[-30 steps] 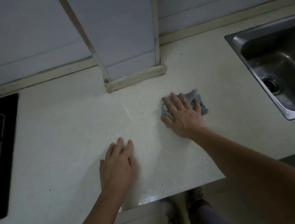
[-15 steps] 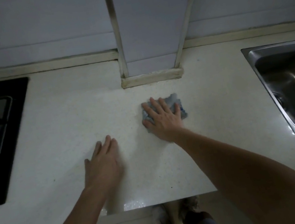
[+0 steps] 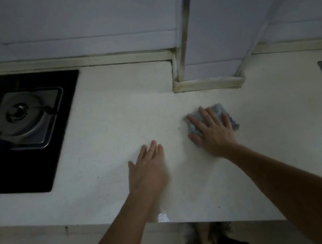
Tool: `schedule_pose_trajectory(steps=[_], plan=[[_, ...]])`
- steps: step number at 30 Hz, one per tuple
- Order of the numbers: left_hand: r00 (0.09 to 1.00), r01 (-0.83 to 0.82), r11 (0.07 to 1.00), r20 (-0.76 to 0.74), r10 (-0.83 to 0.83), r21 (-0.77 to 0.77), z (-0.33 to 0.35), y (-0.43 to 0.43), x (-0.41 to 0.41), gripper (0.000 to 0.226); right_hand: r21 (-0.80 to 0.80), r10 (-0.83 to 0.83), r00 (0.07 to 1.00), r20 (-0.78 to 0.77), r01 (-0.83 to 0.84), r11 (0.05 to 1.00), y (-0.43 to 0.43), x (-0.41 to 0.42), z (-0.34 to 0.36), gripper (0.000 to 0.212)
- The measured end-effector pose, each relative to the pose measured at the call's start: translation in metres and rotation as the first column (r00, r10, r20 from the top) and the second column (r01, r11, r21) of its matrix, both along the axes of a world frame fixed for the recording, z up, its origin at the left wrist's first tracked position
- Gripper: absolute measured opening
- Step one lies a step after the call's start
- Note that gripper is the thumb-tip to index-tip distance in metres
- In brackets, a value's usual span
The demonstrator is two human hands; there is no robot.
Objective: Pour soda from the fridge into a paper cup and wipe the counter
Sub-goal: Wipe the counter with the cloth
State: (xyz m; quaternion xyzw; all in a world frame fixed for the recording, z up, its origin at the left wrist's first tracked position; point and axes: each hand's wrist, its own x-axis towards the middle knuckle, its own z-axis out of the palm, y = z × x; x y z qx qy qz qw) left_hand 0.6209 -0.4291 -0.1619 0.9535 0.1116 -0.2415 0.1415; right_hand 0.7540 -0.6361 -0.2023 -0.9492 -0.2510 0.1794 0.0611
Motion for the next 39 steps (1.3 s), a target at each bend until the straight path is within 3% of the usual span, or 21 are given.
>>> schedule_pose_trajectory(steps=[2,6,12,14,16,18,19,22,24,30,39], plan=[[1.000,0.005,1.000,-0.006,-0.005,-0.004,0.000,0.000,0.000,0.067,0.027,-0.045,0.999,0.007,0.045,0.999,0.037,0.011,-0.002,0.067],[1.000,0.013,0.999,0.005,-0.013,-0.029,0.004,0.001,-0.002,0.062,-0.047,0.184,0.982,0.052,-0.181,0.982,0.067,-0.030,0.000,0.066],[0.998,-0.066,0.995,0.006,0.067,-0.070,0.015,-0.006,0.003,0.064,-0.038,0.401,0.912,0.087,-0.399,0.916,-0.044,-0.117,0.006,0.065],[0.994,-0.093,0.995,0.055,0.095,-0.037,0.013,-0.014,0.003,0.062,-0.035,0.276,0.957,0.093,-0.274,0.961,-0.085,-0.099,0.003,0.065],[0.991,-0.094,0.995,0.100,0.089,0.047,0.012,-0.028,0.009,0.056,-0.023,-0.019,0.999,0.048,0.020,1.000,-0.097,-0.069,0.003,0.063],[0.990,-0.064,0.994,0.129,0.053,0.085,0.014,-0.049,0.023,0.056,-0.050,-0.214,0.976,0.031,0.215,0.975,-0.085,-0.059,0.001,0.063],[0.990,-0.040,0.996,0.141,0.029,0.075,0.015,-0.060,0.032,0.058,-0.061,-0.202,0.979,0.039,0.204,0.977,-0.079,-0.064,0.001,0.064],[0.987,0.032,0.999,0.156,-0.036,0.027,0.013,-0.088,0.065,0.063,-0.043,0.144,0.988,0.059,-0.142,0.989,-0.094,-0.099,0.003,0.064],[0.984,0.084,0.996,0.158,-0.085,0.012,0.011,-0.102,0.084,0.064,-0.005,0.199,0.978,0.063,-0.200,0.980,-0.132,-0.102,0.005,0.064],[0.972,0.182,0.983,0.152,-0.180,-0.001,0.006,-0.147,0.129,0.069,-0.012,-0.177,0.984,0.025,0.178,0.984,-0.202,-0.007,0.000,0.065],[0.992,0.121,0.992,0.047,-0.119,-0.025,-0.002,-0.152,0.146,0.055,0.017,-0.320,0.946,0.042,0.320,0.947,-0.199,0.156,-0.004,0.066]])
